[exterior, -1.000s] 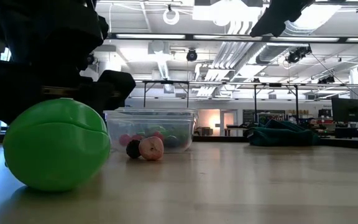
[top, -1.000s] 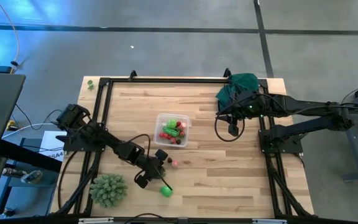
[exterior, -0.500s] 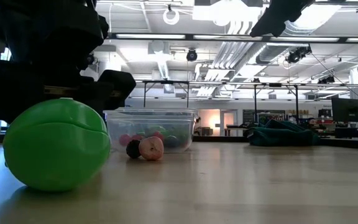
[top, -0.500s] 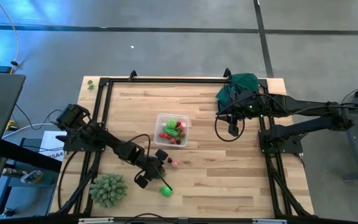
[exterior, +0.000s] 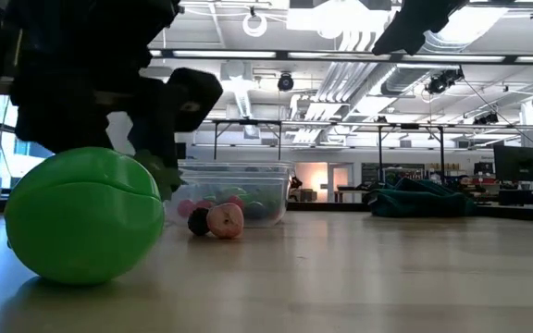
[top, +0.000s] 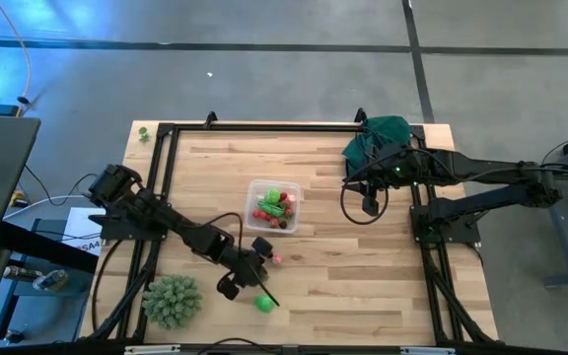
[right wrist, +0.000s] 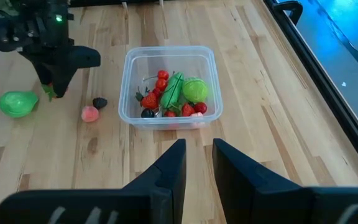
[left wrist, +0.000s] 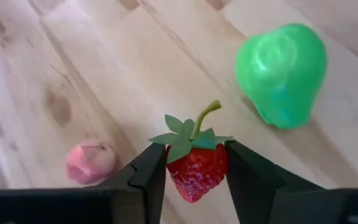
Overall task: Pick and placing Produce into tupperware
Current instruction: Put the red strawberry into the transparent container
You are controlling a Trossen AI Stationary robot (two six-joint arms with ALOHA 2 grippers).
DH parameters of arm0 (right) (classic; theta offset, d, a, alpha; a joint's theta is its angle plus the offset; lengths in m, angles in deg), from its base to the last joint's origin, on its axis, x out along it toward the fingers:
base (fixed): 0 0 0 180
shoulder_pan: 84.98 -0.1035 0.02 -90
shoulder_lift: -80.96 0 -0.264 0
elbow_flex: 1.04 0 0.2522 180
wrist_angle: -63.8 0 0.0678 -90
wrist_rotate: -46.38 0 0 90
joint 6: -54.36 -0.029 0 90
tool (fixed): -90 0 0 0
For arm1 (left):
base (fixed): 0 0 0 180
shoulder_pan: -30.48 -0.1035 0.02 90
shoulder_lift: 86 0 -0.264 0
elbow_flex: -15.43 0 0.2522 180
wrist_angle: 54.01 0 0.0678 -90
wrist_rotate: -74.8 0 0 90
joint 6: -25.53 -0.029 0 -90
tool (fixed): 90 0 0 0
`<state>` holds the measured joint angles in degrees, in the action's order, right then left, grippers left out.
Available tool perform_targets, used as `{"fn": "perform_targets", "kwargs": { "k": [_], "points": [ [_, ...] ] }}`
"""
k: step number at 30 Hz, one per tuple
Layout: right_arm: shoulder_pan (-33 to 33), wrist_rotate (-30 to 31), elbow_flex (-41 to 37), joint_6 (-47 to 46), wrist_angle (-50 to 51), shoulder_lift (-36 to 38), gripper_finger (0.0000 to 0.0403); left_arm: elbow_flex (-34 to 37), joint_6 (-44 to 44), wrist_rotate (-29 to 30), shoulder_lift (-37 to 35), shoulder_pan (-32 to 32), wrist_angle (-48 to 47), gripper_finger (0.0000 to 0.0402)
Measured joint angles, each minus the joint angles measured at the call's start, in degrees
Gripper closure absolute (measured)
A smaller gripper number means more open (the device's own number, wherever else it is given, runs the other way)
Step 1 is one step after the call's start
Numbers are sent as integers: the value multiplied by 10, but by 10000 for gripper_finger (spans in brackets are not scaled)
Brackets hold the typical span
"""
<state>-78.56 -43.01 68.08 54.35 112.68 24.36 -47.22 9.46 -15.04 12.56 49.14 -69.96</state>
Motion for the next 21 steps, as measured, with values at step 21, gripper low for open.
{"fn": "perform_targets", "kwargs": {
  "k": [21],
  "points": [
    [0, 0, 0, 0, 2, 0, 334, -363, -142, 215, -30, -70, -488, 256]
  ]
}}
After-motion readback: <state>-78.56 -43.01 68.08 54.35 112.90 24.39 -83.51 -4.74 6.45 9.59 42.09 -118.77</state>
